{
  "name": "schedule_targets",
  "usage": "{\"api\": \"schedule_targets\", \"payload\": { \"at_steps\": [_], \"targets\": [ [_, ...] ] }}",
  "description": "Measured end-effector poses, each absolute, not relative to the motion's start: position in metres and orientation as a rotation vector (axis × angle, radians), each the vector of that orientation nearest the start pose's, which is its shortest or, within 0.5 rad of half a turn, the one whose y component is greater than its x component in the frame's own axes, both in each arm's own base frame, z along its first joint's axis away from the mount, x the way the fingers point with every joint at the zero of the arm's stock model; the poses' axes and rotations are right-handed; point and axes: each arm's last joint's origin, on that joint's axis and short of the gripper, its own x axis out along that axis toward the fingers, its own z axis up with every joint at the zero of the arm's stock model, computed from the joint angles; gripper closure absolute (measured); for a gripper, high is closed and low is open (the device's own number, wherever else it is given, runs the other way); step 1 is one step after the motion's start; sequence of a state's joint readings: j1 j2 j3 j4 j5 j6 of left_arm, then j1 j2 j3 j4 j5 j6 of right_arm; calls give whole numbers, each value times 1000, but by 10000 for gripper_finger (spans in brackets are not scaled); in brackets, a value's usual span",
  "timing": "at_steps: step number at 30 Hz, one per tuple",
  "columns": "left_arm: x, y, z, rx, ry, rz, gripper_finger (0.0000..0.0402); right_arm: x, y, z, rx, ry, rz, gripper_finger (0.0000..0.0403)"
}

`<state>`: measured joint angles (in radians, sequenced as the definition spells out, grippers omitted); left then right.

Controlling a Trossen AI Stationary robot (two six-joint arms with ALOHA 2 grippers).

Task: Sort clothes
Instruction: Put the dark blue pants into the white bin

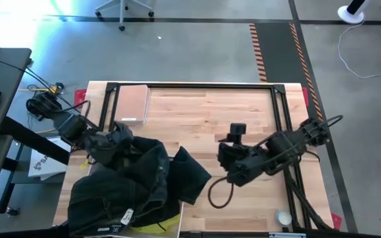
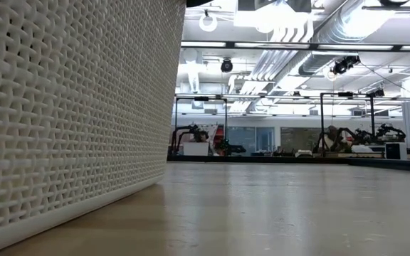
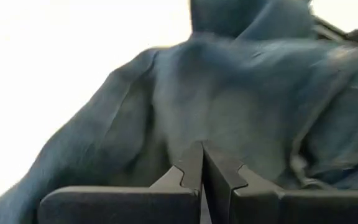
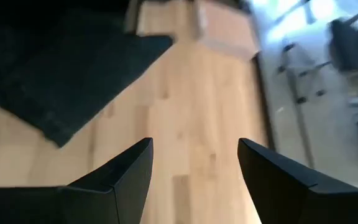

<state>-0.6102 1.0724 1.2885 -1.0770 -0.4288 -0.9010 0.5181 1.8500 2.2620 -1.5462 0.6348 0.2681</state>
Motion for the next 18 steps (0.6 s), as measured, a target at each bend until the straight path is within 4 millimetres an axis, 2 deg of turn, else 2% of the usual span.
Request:
{"api": "schedule_targets", "payload": {
  "at_steps": [3, 6, 8, 10, 13, 18],
  "targets": [
    [154, -92, 393, -408, 688, 126, 401, 306, 147, 400, -337, 1038, -206, 172],
    [151, -95, 402, -405, 681, 55, 401, 319, 151, 367, -299, 1117, -139, 172],
    [149, -99, 405, -412, 694, 6, 401, 332, 157, 349, -254, 1103, -21, 172],
    [146, -101, 409, -425, 697, -35, 401, 343, 162, 339, -231, 1047, 100, 172],
    [142, -105, 412, -447, 698, -62, 401, 360, 163, 343, -254, 892, 177, 172],
    [141, -111, 416, -474, 664, -101, 401, 389, 152, 372, -248, 549, 277, 172]
  ]
}}
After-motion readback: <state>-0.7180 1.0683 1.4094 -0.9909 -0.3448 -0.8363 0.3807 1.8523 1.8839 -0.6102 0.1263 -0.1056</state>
